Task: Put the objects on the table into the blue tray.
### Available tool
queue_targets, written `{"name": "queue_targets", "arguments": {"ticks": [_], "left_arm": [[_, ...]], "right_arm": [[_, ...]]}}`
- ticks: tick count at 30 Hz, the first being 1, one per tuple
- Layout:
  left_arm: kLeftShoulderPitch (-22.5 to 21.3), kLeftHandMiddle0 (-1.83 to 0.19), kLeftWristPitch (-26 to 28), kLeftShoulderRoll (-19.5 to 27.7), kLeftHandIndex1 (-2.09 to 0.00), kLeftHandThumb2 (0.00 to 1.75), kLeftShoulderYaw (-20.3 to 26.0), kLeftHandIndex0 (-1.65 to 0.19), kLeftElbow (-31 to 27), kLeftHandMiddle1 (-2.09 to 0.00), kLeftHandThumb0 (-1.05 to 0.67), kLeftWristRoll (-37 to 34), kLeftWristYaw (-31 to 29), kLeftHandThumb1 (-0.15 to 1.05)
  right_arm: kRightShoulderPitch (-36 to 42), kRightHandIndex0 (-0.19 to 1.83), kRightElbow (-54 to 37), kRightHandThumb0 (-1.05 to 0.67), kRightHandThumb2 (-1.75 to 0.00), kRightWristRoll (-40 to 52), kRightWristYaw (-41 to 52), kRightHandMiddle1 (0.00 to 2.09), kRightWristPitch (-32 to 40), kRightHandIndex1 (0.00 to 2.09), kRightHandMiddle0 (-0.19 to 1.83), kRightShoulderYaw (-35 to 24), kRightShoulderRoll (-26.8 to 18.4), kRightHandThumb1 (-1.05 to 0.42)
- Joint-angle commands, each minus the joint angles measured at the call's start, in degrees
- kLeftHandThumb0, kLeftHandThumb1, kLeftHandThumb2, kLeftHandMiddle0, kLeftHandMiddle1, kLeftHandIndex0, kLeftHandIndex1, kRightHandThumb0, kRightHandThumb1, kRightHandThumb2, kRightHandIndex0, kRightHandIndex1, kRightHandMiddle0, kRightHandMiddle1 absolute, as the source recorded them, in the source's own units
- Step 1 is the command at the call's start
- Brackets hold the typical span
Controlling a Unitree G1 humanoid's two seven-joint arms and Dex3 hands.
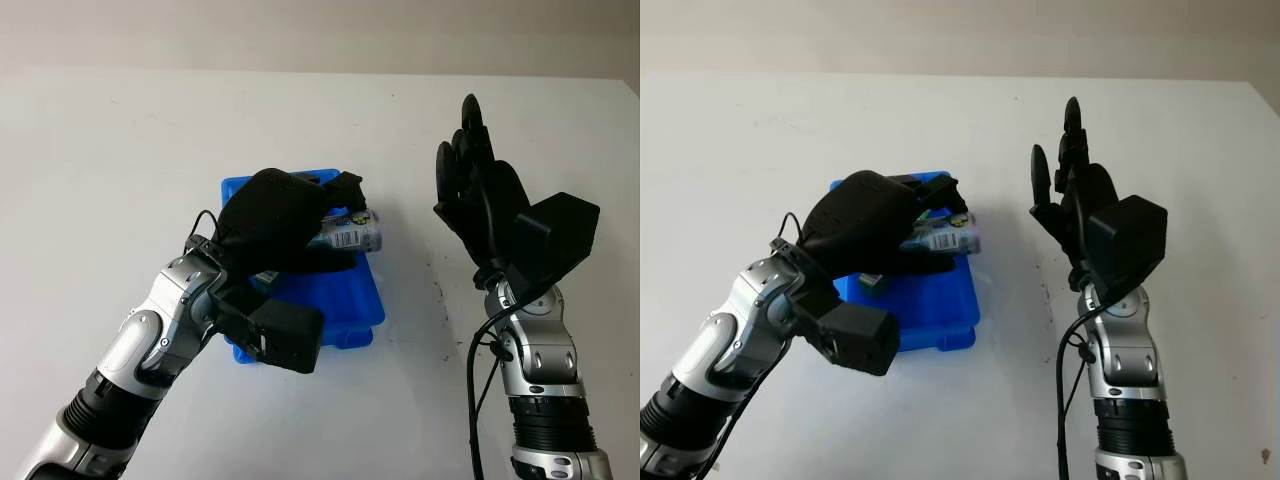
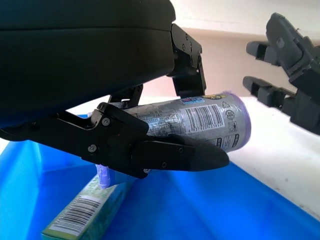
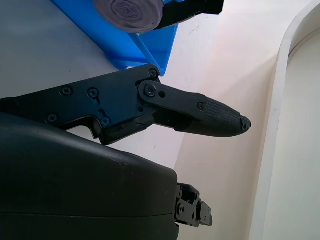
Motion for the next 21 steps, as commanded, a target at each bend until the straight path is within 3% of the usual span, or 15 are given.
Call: {"name": "queue_targets", "arguments": {"ticks": [1, 3, 4, 6, 9, 13, 18, 21], "left_arm": [[0.40, -0.89, 0.77, 0.14, -1.74, 0.44, -0.46, 0.00, -0.88, -2.09, -0.52, 0.99, -1.01, 1.05], [0.54, -0.47, 1.58, 0.10, -1.39, 0.47, -0.27, 0.14, -1.47, -2.09, -0.57, 1.50, -1.91, 1.05], [0.59, -0.15, 1.83, 0.16, -1.13, 0.49, -0.13, 0.17, -1.73, -1.83, -0.60, 1.53, -2.35, 1.05], [0.71, 0.01, 2.08, 0.28, -0.66, 0.51, 0.08, 0.18, -2.07, -0.84, -0.63, 1.52, -2.86, 1.05], [0.77, 0.00, 2.29, 0.41, -0.33, 0.52, 0.47, 0.18, -2.45, -0.23, -0.65, 1.35, -3.06, 1.05], [0.45, 0.13, 2.91, 0.48, -0.05, 0.53, 1.09, 0.19, -2.97, -0.05, -0.65, 0.95, -3.67, 1.05], [0.00, 0.19, 3.07, -0.20, 0.00, 0.54, 2.82, 0.19, -2.90, 0.00, -0.66, -2.46, -3.51, 1.05], [-0.86, 0.19, 3.34, -0.86, 0.00, 0.57, 5.61, 0.19, -3.14, 0.00, -0.69, -8.44, -3.90, 1.05]], "right_arm": [[0.06, -0.19, -1.01, -0.67, -0.66, 0.08, 0.03, 0.00, 0.20, 0.00, -0.19, -0.40, -0.47, -1.05], [0.02, -0.19, -1.12, -0.68, -0.65, -0.14, -0.26, 0.00, 0.55, 0.00, -0.19, -0.29, -0.33, -1.05], [0.00, -0.19, -1.12, -0.68, -0.65, -0.23, -0.37, 0.00, 0.65, 0.00, -0.19, -0.23, -0.28, -1.05], [-0.04, -0.19, -0.90, -0.68, -0.64, -0.02, -0.16, 0.00, 0.51, 0.00, -0.19, -0.25, -0.27, -1.05], [-0.03, -0.19, -1.06, -0.68, -0.63, -0.26, -0.41, 0.00, 0.66, 0.00, -0.19, -0.13, -0.22, -1.05], [-0.03, -0.19, -1.70, -0.69, -0.62, -1.42, -1.15, 0.00, 1.87, 0.00, -0.19, 0.33, -0.39, -1.05], [0.14, -0.19, -1.89, -0.68, -0.60, -1.96, -0.92, 0.00, 1.93, 0.00, -0.19, 0.36, -0.40, -1.05], [0.23, -0.19, -1.59, -0.67, -0.60, -2.44, -0.77, 0.00, 0.93, 0.00, -0.19, 0.48, -0.54, -1.05]]}}
